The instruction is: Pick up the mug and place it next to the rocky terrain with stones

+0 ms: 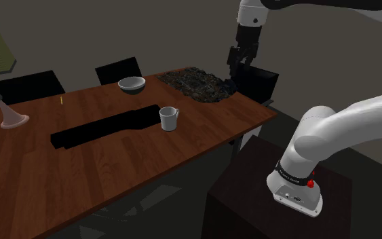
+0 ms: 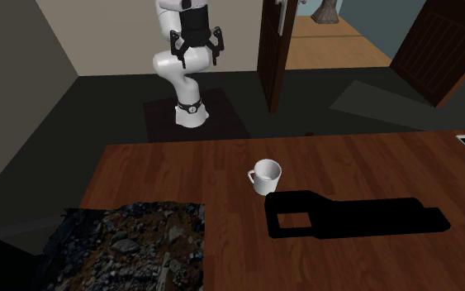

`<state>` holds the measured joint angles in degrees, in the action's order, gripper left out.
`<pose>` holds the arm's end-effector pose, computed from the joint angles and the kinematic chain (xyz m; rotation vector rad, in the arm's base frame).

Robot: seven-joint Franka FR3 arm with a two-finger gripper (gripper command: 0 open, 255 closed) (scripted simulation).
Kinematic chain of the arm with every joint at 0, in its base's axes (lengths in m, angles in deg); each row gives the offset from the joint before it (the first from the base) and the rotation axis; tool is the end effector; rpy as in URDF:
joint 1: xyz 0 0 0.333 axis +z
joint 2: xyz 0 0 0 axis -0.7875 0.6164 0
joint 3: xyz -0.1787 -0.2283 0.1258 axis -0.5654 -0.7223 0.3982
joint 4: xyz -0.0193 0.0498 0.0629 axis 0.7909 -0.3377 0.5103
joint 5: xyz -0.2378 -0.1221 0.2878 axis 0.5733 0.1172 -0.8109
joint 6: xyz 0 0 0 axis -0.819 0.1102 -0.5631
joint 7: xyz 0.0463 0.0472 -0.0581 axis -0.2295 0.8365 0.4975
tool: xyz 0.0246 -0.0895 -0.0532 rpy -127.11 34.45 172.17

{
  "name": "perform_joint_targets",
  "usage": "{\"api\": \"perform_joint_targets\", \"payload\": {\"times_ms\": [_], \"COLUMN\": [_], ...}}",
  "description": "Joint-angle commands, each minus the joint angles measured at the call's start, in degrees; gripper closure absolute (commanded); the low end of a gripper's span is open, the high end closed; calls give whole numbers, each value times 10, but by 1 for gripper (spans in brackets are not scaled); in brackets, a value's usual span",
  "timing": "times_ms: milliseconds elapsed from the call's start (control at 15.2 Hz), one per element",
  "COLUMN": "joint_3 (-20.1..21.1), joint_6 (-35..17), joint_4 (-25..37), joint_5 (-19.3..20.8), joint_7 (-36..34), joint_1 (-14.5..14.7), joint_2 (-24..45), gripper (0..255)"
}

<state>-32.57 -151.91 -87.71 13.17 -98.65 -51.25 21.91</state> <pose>0.3051 0.0134 0.6203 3.1286 -0.1986 0.0493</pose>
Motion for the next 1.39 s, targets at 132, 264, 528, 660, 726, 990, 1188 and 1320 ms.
{"api": "perform_joint_targets", "payload": {"times_ms": [132,264,528,660,726,990,1188,1320], "joint_3": [14,27,53,66,72,95,109,118], "joint_6": [-31,-60,-117,-143,-156,-201,-229,-244], "joint_4": [-3,-4,5,14,20,50,81,106], "joint_5": [-6,-11,-16,-17,-16,-8,3,13], "joint_7": [-16,-32,-64,-80,-89,-123,-150,-169], "joint_1": [2,4,6,6,6,7,7,9], "joint_2": [29,61,130,167,187,268,332,376], "gripper": [0,0,0,0,0,0,0,0]}}
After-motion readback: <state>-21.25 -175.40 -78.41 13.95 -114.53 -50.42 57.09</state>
